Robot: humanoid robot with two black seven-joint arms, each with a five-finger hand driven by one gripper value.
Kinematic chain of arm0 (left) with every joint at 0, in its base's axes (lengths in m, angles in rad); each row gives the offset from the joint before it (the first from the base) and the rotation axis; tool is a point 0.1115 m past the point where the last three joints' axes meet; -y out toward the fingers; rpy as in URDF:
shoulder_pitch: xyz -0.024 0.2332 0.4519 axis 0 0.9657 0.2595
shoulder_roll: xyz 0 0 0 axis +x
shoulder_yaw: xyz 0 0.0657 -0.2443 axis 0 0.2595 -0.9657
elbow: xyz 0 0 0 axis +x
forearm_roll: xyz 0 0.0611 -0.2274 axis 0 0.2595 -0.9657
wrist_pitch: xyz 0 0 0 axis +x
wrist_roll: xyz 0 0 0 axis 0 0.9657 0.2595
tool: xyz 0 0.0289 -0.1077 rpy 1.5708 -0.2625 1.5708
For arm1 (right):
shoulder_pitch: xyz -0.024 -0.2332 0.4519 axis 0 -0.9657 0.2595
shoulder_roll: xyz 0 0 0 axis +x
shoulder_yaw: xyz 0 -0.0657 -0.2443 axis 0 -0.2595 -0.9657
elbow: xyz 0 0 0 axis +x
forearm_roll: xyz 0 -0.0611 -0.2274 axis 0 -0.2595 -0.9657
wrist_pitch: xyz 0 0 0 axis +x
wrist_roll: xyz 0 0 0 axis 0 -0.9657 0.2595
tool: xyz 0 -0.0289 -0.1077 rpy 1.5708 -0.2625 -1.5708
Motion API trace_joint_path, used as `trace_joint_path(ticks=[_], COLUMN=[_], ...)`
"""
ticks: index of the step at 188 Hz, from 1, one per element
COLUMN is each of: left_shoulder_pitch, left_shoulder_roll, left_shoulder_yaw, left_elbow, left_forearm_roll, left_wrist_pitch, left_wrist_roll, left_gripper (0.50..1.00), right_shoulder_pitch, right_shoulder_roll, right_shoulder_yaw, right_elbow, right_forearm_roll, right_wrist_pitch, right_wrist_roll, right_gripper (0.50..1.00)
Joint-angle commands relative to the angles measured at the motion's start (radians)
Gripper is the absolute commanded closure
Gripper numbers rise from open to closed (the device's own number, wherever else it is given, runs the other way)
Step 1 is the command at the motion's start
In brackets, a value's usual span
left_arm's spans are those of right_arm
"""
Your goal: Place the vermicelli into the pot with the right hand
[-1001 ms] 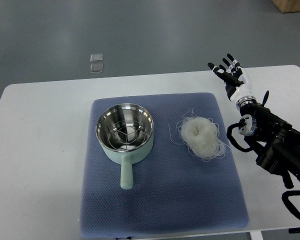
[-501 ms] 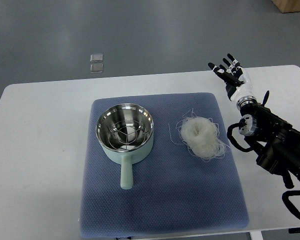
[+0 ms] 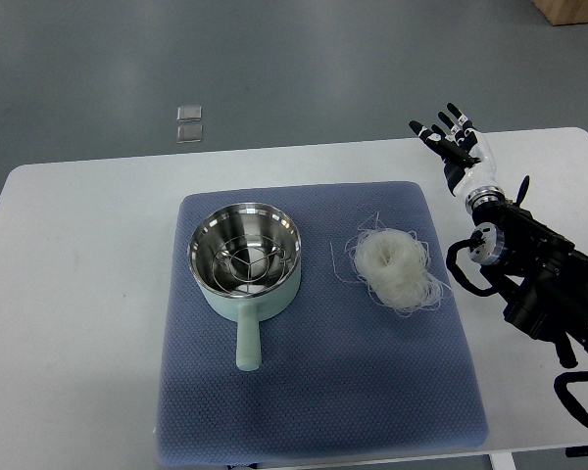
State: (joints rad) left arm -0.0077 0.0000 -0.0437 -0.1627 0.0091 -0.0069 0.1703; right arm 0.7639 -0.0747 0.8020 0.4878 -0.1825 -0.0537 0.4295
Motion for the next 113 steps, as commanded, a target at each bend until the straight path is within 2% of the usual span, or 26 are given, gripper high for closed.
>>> trace_joint_path(ticks=[1,113], left_shoulder_pitch=[0.000,0.000], left_shoulder_roll=[0.000,0.000], left_shoulder_yaw=[0.001,0.001], left_elbow=[0.000,0.000], left_forearm_roll=[0.000,0.000], left_wrist_pitch=[0.001,0.001], left_wrist_roll=[0.000,0.000], left_gripper=[0.500,0.500], right_shoulder_pitch=[0.000,0.015], right_shoulder_roll=[-0.005,-0.017], right_shoulder_yaw=[-0.001,-0.003], right_elbow=[-0.002,0.002], right_forearm_roll=[0.000,-0.014], right_wrist_pitch=[0.000,-0.002], right_wrist_roll=[0.000,0.000], right_gripper=[0.570,0.572])
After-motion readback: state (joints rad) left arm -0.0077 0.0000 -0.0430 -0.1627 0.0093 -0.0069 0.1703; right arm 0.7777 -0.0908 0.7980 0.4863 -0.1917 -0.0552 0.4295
